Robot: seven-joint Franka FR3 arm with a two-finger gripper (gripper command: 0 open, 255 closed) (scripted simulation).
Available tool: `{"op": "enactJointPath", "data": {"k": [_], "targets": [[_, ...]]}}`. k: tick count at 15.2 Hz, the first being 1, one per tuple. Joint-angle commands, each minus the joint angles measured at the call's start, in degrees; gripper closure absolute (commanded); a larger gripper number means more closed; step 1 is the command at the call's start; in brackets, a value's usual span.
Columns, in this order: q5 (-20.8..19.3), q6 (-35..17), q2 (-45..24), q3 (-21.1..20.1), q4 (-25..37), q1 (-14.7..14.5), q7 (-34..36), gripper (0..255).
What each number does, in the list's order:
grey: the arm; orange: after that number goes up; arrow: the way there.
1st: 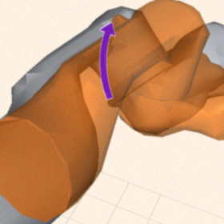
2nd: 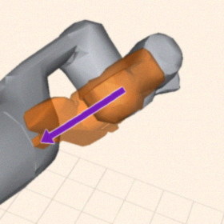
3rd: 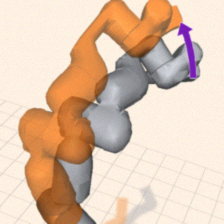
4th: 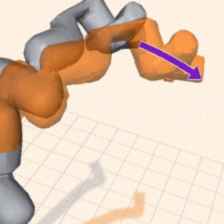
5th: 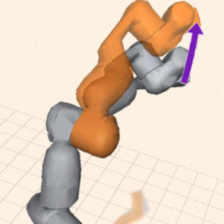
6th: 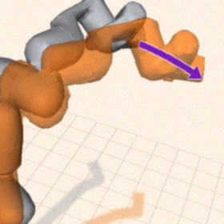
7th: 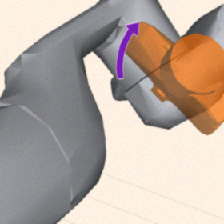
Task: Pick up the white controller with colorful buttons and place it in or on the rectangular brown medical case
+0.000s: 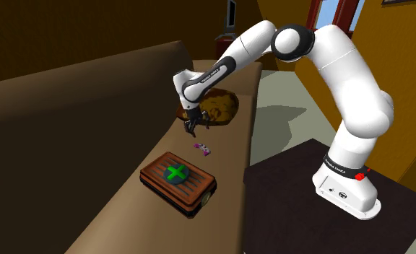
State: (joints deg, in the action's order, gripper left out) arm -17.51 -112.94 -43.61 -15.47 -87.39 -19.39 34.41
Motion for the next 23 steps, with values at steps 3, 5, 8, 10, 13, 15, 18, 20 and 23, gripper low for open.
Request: {"op": "enactJointPath", "data": {"k": [3, 5, 8, 10, 13, 15, 18, 20, 23], "targets": [[-0.63, 1.67, -6.44, 0.61, 7.11, -2.21, 0.62, 0], [-0.85, 0.41, -6.89, 0.77, 6.29, -2.10, 0.78, 0], [-1.18, -1.42, -7.65, 1.02, 5.19, -1.96, 1.02, 0], [-1.36, -2.36, -8.07, 1.16, 4.66, -1.90, 1.14, 0], [-1.36, -2.36, -8.08, 1.16, 4.67, -1.90, 1.14, 0], [-1.36, -2.36, -8.08, 1.16, 4.67, -1.90, 1.14, 0], [-1.36, -2.35, -8.08, 1.16, 4.67, -1.90, 1.14, 255], [-1.36, -2.35, -8.08, 1.16, 4.67, -1.90, 1.14, 255], [-1.36, -2.35, -8.08, 1.16, 4.67, -1.90, 1.14, 255]]}}
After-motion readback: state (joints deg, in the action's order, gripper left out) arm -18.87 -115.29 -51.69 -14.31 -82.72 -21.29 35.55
